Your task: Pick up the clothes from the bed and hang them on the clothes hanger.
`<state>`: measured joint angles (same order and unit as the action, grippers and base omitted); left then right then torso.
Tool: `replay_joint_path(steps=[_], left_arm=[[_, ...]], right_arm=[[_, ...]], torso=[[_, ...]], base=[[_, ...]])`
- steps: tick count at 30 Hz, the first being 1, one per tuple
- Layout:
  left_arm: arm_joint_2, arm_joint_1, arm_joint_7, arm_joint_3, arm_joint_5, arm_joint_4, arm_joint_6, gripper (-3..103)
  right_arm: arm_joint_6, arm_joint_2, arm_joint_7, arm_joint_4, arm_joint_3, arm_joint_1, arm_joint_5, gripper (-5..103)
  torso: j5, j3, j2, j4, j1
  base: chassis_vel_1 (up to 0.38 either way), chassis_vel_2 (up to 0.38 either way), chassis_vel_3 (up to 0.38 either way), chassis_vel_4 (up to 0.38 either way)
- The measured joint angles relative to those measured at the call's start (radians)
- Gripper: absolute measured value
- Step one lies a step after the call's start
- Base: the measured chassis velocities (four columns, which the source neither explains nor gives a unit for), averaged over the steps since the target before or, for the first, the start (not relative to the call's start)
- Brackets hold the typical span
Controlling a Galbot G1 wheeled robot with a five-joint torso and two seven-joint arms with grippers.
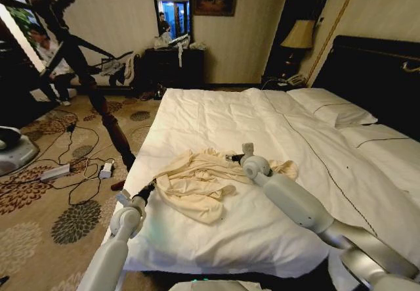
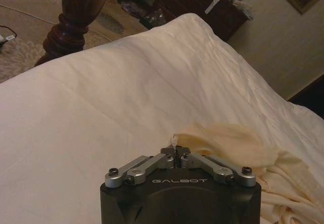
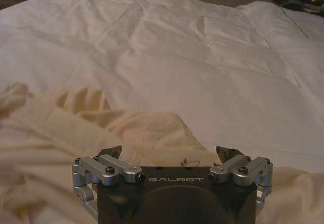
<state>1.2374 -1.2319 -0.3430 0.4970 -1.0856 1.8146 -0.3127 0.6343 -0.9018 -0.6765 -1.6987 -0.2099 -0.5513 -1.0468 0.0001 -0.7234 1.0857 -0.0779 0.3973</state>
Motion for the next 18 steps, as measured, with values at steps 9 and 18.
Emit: replay_joint_path(steps=[9,18], left_arm=[[-0.001,-0.014,-0.007,0.011,0.009,0.021,0.001,0],[-0.015,-0.028,-0.005,0.015,0.064,0.037,0.014,0]], right_arm=[[-0.08,0.049,0.142,-0.087,0.045,-0.165,0.287,100],[-0.179,-0.044,0.212,0.096,0.002,-0.151,0.563,100]], torso=[[0.0,0.0,0.0,-0.0003,0.0],[0.0,0.0,0.0,0.0002,0.0]], base=[[0.0,0.0,0.0,0.0],[0.0,0.0,0.0,0.0]])
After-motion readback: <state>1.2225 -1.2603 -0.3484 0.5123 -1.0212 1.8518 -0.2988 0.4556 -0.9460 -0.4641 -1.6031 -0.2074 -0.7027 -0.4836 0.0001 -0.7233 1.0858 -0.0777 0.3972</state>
